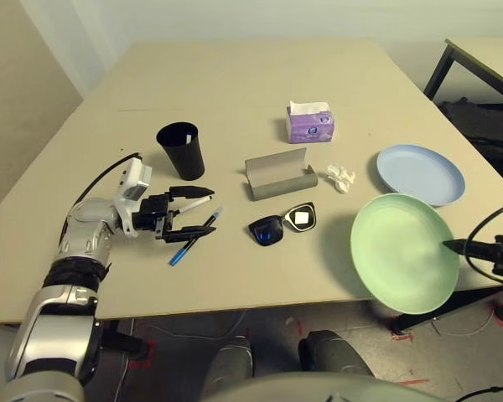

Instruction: Organize and tidy the items on the table.

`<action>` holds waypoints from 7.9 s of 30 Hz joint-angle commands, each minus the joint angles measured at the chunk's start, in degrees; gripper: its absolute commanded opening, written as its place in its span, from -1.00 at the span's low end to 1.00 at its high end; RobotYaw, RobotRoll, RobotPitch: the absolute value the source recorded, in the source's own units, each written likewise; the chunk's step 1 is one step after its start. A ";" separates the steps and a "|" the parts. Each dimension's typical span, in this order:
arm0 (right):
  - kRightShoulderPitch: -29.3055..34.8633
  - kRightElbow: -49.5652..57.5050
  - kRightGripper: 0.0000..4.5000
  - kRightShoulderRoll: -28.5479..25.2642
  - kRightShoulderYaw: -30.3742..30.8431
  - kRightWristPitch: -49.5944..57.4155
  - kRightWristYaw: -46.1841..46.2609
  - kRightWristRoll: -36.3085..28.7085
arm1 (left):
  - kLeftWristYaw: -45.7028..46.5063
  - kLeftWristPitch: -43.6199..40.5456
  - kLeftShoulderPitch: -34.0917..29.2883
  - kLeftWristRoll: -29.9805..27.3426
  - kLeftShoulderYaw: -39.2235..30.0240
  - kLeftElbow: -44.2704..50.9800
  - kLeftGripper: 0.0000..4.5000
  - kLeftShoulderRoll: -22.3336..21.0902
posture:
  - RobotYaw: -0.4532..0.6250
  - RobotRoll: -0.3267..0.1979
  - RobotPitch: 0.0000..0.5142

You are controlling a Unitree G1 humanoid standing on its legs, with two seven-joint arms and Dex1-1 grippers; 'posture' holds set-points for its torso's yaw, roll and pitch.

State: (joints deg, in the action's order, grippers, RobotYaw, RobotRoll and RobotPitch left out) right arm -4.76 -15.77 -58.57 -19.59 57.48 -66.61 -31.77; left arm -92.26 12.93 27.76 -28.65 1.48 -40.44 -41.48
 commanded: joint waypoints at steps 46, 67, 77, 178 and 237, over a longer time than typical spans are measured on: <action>-44.63 -54.93 -0.97 -4.37 7.77 -12.33 7.38 19.70 | 0.13 -5.91 -6.41 2.05 -5.94 9.28 1.00 -0.18 | -0.35 0.25 -0.59; -47.01 -58.03 -0.97 -0.99 -0.30 -19.54 15.17 17.80 | 1.84 -8.86 -10.08 1.73 -7.88 14.15 1.00 -0.52 | -0.26 0.25 -0.53; -47.74 -58.65 -0.97 0.69 -2.05 -23.32 18.72 18.04 | 2.61 -9.14 -11.51 1.57 -8.25 15.66 1.00 -0.51 | -0.24 0.25 -0.56; -19.98 2.35 0.82 43.14 20.73 -33.56 48.57 27.89 | 1.86 -7.33 -8.67 2.77 -11.41 10.90 1.00 0.16 | -0.27 0.25 -0.71; -14.22 35.68 0.99 22.75 22.09 -10.47 38.14 22.95 | -0.24 -3.84 -6.52 3.73 -10.13 5.00 1.00 1.05 | -0.35 0.25 -0.74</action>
State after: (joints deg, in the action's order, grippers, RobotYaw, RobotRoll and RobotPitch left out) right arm -16.53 17.49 -34.48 -2.07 46.33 -25.32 -9.13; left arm -92.18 8.64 21.37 -24.84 -9.56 -35.45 -39.82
